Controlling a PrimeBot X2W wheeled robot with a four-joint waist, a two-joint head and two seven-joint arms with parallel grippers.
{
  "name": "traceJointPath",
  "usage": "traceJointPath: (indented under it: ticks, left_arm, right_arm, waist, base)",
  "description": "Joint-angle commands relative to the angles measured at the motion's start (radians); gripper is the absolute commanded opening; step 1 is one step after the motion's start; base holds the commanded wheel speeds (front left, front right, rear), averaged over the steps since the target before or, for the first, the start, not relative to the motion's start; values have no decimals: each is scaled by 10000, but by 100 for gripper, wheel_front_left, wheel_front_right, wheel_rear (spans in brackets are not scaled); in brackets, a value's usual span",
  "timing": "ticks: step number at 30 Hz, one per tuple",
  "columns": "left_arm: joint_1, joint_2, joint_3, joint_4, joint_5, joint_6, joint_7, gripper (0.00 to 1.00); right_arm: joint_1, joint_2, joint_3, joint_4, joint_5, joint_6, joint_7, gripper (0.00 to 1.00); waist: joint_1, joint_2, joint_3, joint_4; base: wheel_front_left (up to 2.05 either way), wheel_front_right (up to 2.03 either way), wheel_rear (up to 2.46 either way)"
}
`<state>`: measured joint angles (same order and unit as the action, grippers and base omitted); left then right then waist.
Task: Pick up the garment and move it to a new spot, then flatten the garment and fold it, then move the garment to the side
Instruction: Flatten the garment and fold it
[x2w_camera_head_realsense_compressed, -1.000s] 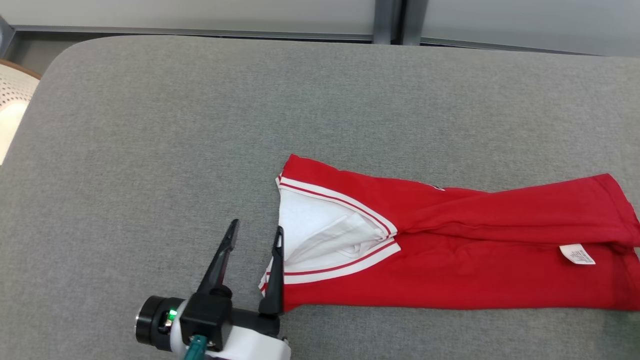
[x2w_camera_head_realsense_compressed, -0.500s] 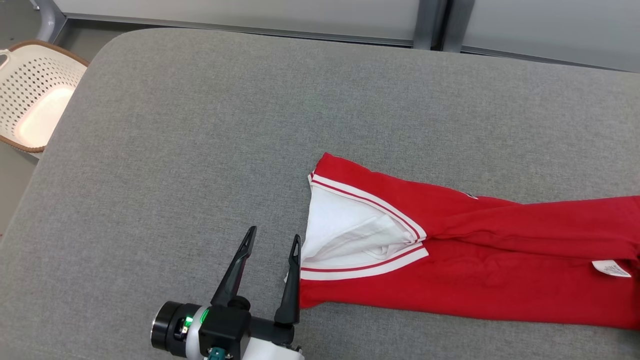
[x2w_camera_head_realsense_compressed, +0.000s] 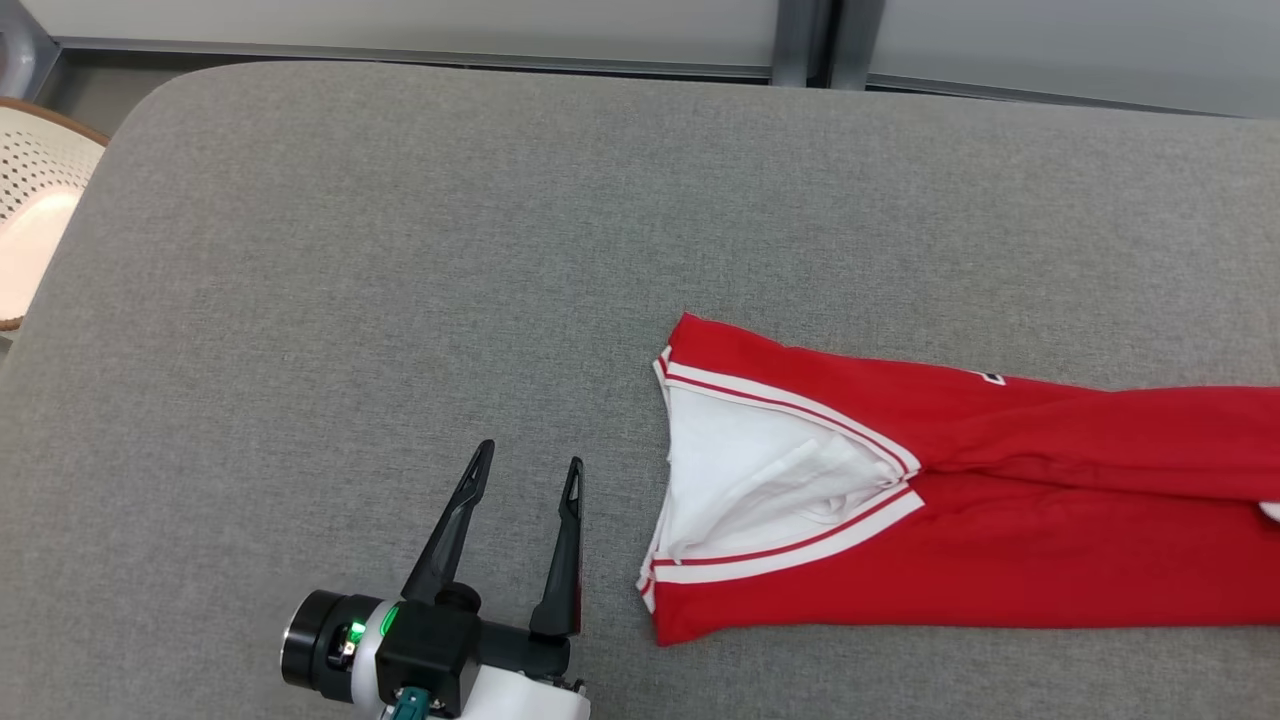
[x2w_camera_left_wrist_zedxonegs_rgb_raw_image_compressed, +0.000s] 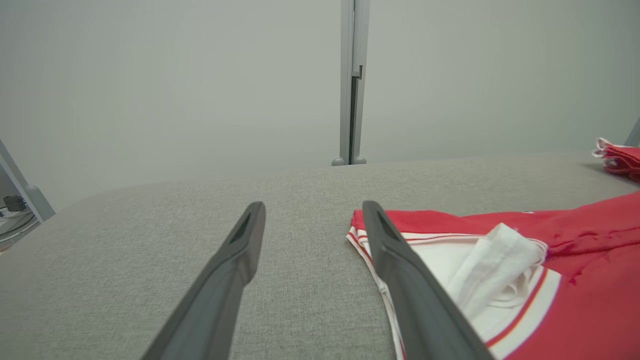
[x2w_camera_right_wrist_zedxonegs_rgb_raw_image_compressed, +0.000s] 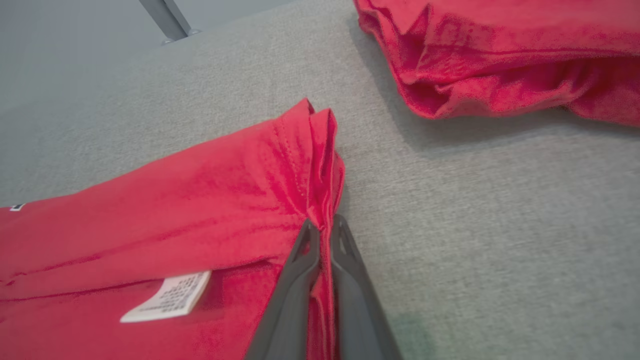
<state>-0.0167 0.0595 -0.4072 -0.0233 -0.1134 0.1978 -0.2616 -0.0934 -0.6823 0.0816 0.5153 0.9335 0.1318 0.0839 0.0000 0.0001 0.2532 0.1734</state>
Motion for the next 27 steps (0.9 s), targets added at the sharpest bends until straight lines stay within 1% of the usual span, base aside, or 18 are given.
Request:
traceJointPath:
  ticks: [1,3,8,10,12,13,17,19,22,24,27]
  left_arm:
    - [-99,21,88,1,90,-58,-40,100]
    - [-134,4,152,34,102,-130,-42,100]
    - [-217,-31,241,135,179,-285,-42,100]
    - [-233,-42,269,181,185,-318,-42,100]
    - [-246,-48,300,223,203,-376,-41,100]
    - [-246,-48,300,223,203,-376,-41,100]
    - [-213,-59,357,286,246,-461,-42,100]
    - [-201,-61,356,316,266,-486,-42,100]
    - [-149,-65,296,372,266,-549,-42,100]
    - [-102,-68,238,414,252,-580,-41,100]
    - [-68,-71,143,452,199,-604,-43,100]
  right_arm:
    - [-159,-228,-109,-86,-126,-24,72,0]
    - [-180,-543,-269,-286,-277,-26,177,0]
    - [-140,-902,-640,-1362,-659,-26,107,0]
    - [13,-867,-811,-2001,-997,-24,186,0]
    - [186,-676,-967,-2775,-1388,-24,449,0]
    - [186,-676,-967,-2775,-1388,-24,449,0]
    - [558,134,-1342,-4732,-2206,-24,1377,0]
    - [723,764,-1454,-5697,-2517,-22,1930,0]
    - [877,1700,-1363,-6929,-2952,-23,2675,0]
    - [861,2304,-1160,-7522,-3176,-23,3083,0]
    - [742,3095,-798,-8060,-3454,-23,3492,0]
  waist:
    - [0,-1,58,-136]
    - [0,-1,93,-244]
    - [0,-1,131,-409]
    - [0,-1,102,-437]
    - [0,-1,52,-454]
    - [0,-1,52,-454]
    - [0,-1,-73,-433]
    - [0,-1,-127,-372]
    - [0,-1,-211,-222]
    - [0,-1,-266,-106]
    - [0,-1,-347,103]
  base:
    - [0,0,0]
    - [0,0,0]
    - [0,0,0]
    - [0,0,0]
    - [0,0,0]
    - [0,0,0]
    - [0,0,0]
    - [0,0,0]
    - [0,0,0]
    - [0,0,0]
    - [0,0,0]
